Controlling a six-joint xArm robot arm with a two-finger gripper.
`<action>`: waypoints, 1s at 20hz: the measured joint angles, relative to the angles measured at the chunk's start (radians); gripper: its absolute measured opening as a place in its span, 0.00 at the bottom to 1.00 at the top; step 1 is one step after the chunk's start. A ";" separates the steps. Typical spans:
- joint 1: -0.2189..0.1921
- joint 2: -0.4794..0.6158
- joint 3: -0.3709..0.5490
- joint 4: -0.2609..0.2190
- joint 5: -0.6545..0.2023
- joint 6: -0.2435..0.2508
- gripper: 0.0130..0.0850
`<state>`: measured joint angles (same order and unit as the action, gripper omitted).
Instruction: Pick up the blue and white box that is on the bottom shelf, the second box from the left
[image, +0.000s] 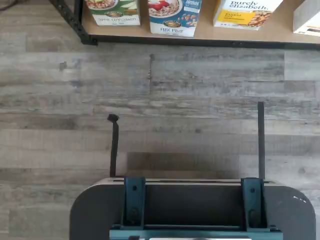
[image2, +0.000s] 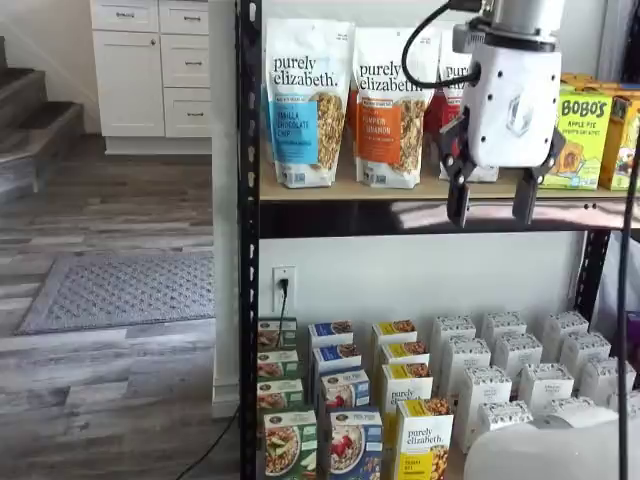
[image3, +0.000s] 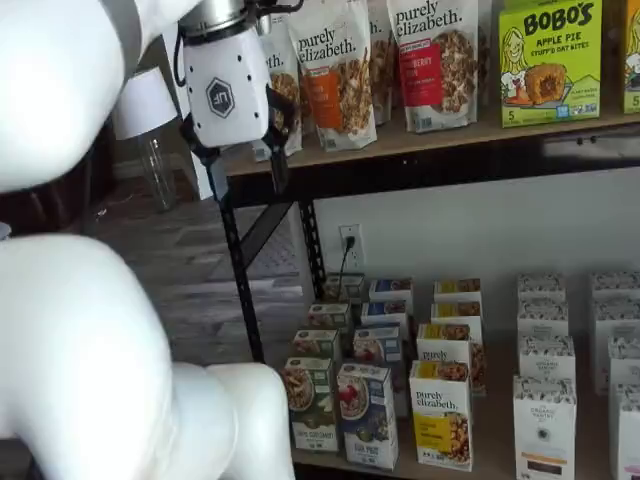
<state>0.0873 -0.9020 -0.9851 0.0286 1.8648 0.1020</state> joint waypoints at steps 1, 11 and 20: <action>-0.002 -0.002 0.015 -0.001 -0.012 -0.003 1.00; -0.012 -0.022 0.143 -0.028 -0.143 -0.017 1.00; 0.014 -0.026 0.239 -0.045 -0.241 0.008 1.00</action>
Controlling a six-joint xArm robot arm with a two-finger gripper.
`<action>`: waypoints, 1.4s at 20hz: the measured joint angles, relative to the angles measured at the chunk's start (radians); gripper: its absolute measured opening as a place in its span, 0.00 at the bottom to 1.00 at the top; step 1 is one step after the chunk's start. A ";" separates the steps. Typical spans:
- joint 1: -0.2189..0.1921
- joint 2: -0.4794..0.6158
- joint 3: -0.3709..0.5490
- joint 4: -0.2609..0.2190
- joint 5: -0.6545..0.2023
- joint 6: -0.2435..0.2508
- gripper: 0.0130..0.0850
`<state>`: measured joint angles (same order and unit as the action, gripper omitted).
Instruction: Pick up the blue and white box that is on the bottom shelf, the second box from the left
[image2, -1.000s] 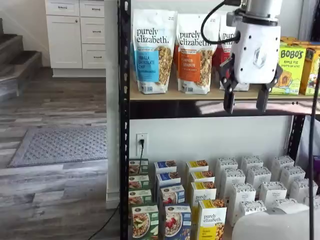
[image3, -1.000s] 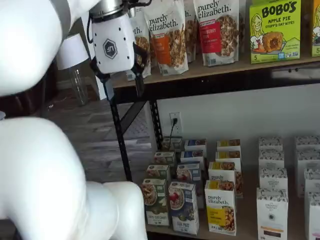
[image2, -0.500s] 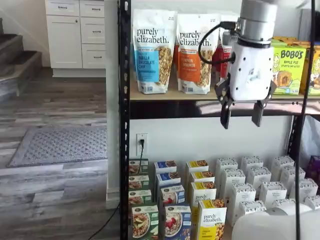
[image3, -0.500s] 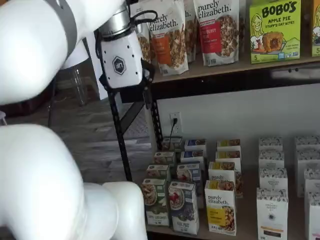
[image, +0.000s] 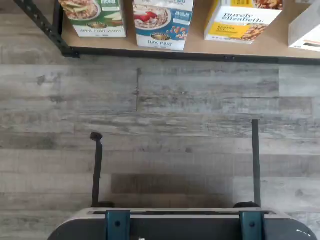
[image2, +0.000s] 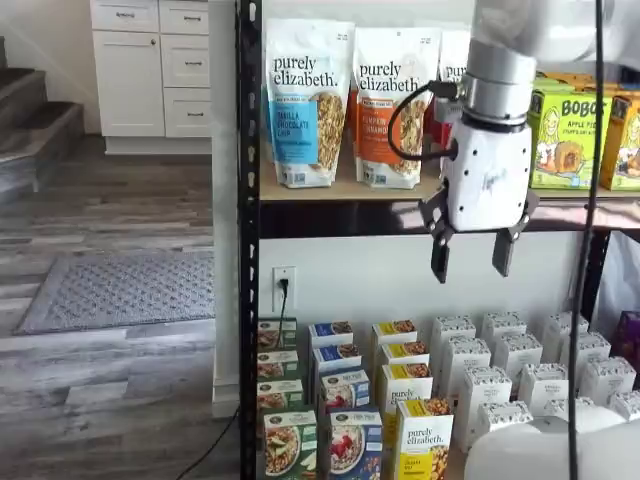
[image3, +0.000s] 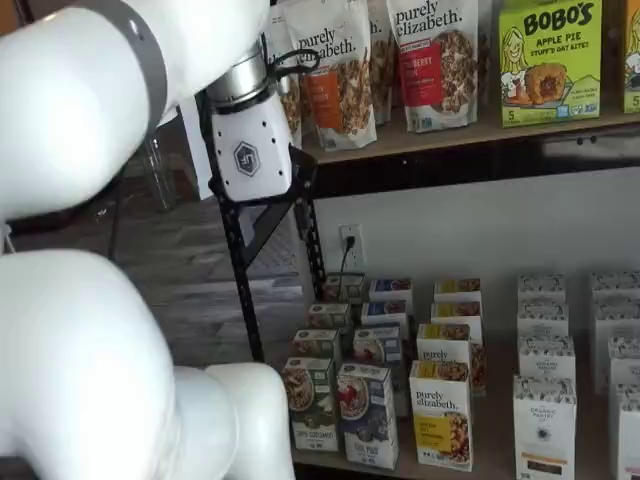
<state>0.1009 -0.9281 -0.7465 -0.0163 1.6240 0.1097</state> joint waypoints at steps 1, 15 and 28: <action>-0.001 0.000 0.010 0.005 -0.011 0.000 1.00; -0.038 0.013 0.122 0.031 -0.139 -0.036 1.00; -0.083 0.050 0.221 0.047 -0.282 -0.086 1.00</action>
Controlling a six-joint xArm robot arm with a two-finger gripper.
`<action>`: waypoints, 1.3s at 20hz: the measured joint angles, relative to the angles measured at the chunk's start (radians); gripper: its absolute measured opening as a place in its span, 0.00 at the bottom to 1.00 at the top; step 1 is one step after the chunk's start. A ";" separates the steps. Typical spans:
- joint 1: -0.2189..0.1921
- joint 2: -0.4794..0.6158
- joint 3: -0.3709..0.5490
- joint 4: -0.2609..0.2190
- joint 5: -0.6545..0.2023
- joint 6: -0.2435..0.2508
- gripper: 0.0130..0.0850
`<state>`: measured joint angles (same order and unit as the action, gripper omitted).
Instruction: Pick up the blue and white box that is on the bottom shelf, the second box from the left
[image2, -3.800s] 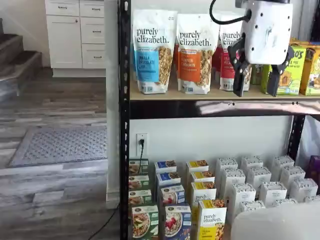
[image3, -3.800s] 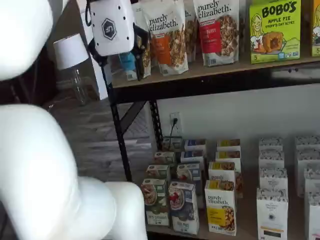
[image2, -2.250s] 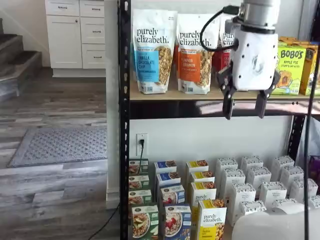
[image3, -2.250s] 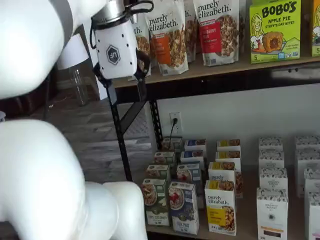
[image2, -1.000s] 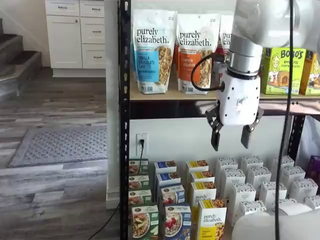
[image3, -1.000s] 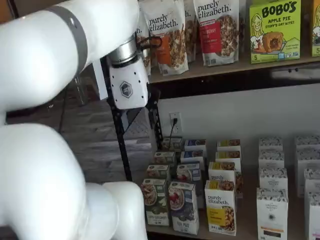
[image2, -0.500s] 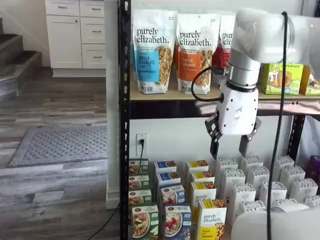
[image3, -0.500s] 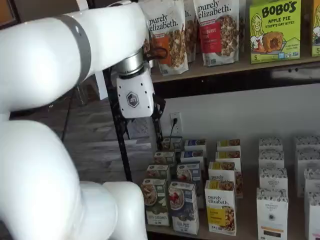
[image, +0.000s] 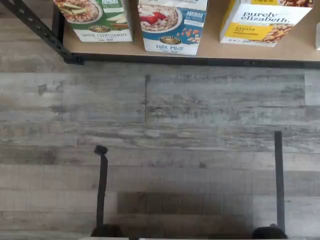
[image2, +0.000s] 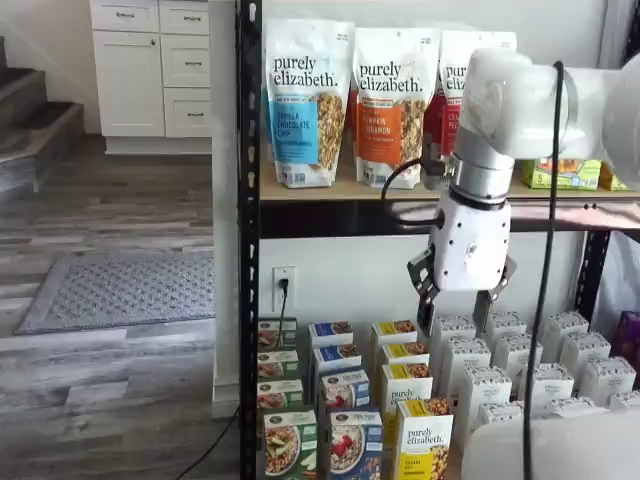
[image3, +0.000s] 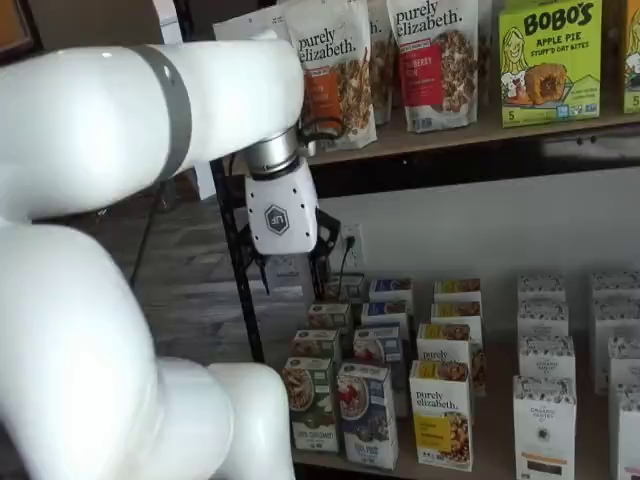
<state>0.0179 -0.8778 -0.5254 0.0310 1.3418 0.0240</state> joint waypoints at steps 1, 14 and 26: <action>0.000 0.005 0.005 0.003 -0.008 -0.001 1.00; 0.032 0.089 0.088 0.039 -0.195 0.010 1.00; 0.065 0.173 0.141 0.061 -0.336 0.023 1.00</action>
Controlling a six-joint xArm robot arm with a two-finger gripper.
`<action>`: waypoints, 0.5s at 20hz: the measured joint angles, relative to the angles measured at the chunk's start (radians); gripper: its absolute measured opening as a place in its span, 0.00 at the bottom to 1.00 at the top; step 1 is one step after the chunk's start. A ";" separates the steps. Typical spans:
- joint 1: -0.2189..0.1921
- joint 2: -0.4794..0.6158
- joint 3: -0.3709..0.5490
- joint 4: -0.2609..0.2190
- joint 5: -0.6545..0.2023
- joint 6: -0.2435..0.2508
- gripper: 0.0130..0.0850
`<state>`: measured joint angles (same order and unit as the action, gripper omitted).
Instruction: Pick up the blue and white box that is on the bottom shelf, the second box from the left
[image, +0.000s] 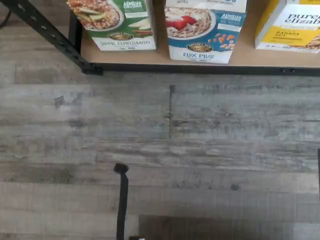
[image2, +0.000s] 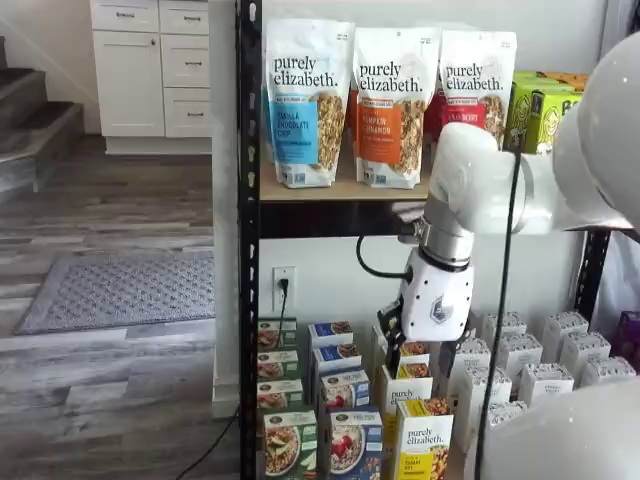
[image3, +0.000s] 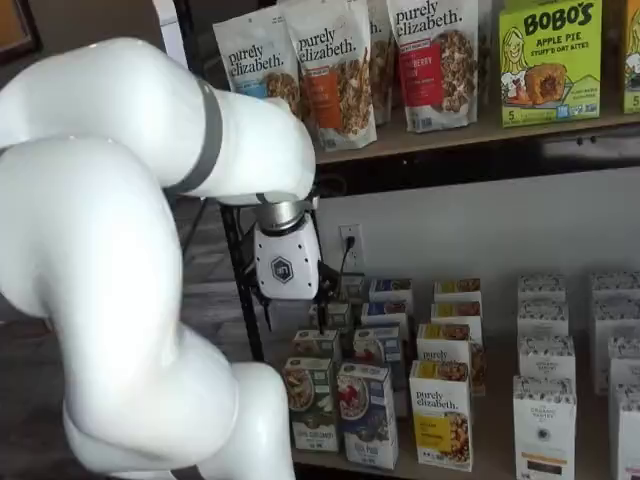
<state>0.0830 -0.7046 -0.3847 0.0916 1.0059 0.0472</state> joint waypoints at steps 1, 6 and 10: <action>0.003 0.008 0.003 0.000 -0.009 0.002 1.00; 0.018 0.054 0.029 0.020 -0.087 -0.001 1.00; 0.032 0.089 0.042 0.033 -0.139 -0.001 1.00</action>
<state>0.1147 -0.6154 -0.3430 0.1247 0.8672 0.0466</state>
